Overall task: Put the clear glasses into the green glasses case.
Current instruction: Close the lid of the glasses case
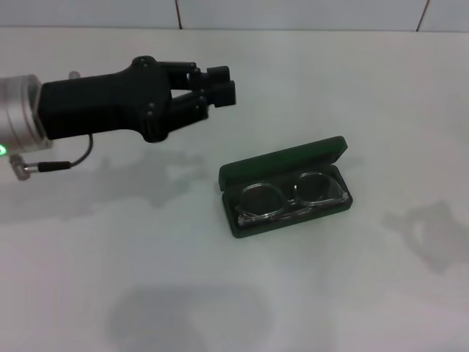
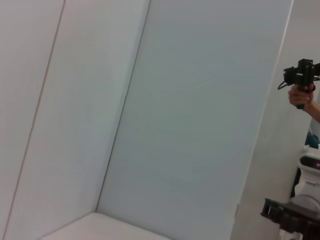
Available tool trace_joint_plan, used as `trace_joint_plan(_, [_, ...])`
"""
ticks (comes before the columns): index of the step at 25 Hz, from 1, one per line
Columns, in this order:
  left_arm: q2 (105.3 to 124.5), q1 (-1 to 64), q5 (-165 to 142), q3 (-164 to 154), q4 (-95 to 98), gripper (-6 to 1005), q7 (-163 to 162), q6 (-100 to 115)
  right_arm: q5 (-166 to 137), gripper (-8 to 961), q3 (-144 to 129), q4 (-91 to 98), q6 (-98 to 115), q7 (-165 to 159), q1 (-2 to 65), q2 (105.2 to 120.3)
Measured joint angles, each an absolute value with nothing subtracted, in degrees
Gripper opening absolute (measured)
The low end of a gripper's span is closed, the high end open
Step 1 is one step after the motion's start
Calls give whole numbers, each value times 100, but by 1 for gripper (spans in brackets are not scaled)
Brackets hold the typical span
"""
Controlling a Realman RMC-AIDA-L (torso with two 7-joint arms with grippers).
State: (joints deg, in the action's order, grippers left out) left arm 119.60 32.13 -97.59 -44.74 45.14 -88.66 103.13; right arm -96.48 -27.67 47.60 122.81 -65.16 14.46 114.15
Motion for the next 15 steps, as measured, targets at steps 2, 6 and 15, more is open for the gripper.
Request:
trace_joint_plan(2, [11963, 3223, -9738, -4651, 4488, 253, -8849, 10201, -9699, 120, -2751, 4743, 12284, -6504, 1446, 11406])
trace_joint_plan(6, [11970, 3300, -9695, -5197, 4482, 250, -8813, 9860, -9787, 4, -2719, 4738, 12265, -6496, 1442, 11398])
trace_joint_plan(15, [11979, 3446, -9345, -6297, 4467, 246, -8843, 8702, -10215, -1, -2671, 4731, 11966, -6499, 1375, 11351])
